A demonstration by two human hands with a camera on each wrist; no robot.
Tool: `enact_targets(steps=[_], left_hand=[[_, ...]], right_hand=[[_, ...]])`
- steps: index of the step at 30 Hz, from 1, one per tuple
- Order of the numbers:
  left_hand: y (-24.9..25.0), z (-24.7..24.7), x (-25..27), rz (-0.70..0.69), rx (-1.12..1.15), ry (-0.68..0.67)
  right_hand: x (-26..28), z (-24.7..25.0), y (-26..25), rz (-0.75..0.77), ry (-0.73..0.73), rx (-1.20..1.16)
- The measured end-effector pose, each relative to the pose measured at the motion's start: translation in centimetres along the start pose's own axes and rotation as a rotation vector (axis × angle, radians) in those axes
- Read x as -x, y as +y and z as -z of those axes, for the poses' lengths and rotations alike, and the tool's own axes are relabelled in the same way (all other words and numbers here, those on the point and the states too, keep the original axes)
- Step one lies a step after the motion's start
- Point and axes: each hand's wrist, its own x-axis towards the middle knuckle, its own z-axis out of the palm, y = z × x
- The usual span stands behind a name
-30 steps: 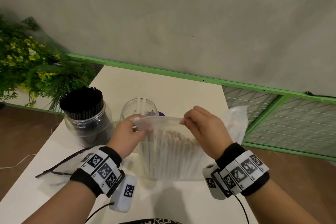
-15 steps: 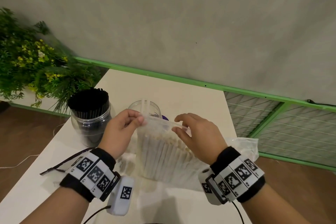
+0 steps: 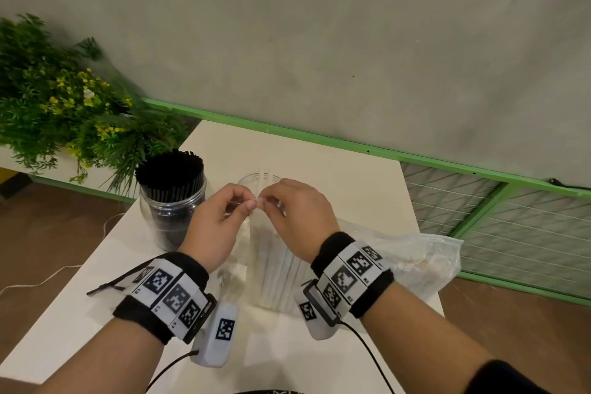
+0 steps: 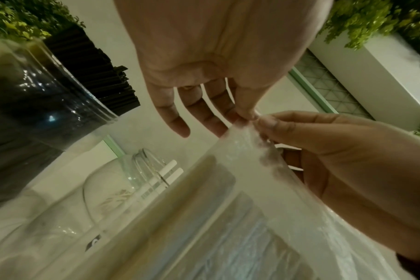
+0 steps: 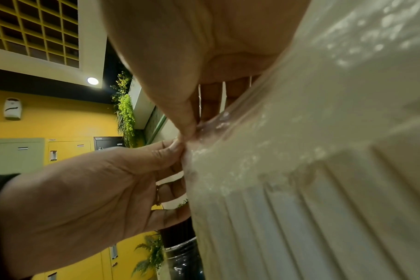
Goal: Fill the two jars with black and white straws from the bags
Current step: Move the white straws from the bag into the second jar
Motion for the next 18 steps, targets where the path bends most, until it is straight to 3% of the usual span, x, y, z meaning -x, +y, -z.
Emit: enact_targets(steps=[9, 13, 18], left_hand=[[1.0, -1.6, -0.7, -0.021, -0.032, -0.003], [1.2, -2.1, -0.7, -0.039, -0.095, -0.009], [0.2, -1.2, -0.9, 0.059, -0.052, 0.039]], right_hand=[[0.5, 1.3, 1.3, -0.039, 0.004, 0.028], [0.6, 1.8, 1.7, -0.004, 0.004, 0.154], [3.4, 4.3, 5.1, -0.058, 0.097, 0.304]])
